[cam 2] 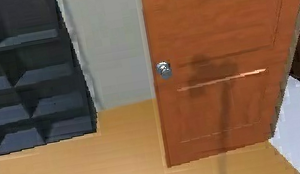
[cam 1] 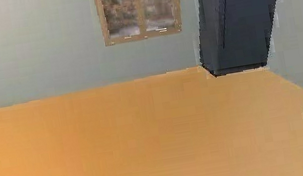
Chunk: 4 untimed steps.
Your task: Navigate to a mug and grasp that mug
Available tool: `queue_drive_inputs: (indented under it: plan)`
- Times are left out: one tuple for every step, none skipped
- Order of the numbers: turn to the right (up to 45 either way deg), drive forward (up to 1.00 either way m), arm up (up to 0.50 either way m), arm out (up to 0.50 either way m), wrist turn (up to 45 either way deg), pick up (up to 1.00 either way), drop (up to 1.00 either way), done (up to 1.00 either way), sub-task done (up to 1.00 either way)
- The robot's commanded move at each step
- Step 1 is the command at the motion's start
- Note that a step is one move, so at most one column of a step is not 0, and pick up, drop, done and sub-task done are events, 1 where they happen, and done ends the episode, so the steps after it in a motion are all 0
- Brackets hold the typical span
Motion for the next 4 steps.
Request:
queue_drive_inputs:
  plan:
    - [-45.0,0.00,0.00,0.00,0.0,0.00,0.00,0.00,0.00]
    - [0.0,0.50,0.00,0.00,0.0,0.00,0.00,0.00,0.00]
    - [-45.0,0.00,0.00,0.00,0.0,0.00,0.00,0.00,0.00]
    - [0.0,1.00,0.00,0.00,0.0,0.00,0.00,0.00,0.00]
